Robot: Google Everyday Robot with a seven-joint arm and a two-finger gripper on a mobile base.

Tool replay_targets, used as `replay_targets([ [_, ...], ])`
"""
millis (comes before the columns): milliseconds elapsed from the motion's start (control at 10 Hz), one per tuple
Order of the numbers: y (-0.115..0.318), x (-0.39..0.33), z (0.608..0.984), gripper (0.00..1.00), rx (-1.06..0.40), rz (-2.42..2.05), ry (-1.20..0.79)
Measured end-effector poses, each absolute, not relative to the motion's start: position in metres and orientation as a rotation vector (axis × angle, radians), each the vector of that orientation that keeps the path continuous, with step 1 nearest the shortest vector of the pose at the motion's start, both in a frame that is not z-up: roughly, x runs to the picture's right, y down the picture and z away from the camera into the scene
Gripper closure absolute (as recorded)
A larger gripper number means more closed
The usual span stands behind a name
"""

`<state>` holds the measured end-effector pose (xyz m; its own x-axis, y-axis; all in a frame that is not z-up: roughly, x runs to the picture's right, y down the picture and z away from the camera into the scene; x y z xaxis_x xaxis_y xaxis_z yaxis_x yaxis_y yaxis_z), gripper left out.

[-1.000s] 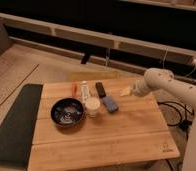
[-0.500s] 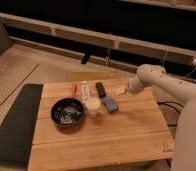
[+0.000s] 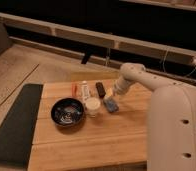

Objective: Place the white sponge in the ceramic cup

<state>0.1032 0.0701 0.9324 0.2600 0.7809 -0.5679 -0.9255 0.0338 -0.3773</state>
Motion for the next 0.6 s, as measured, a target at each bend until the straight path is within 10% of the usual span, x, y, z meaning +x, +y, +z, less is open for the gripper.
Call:
replay_targets([
  [600, 0.073, 0.069, 0.949, 0.35, -0.78, 1.091, 0.353],
])
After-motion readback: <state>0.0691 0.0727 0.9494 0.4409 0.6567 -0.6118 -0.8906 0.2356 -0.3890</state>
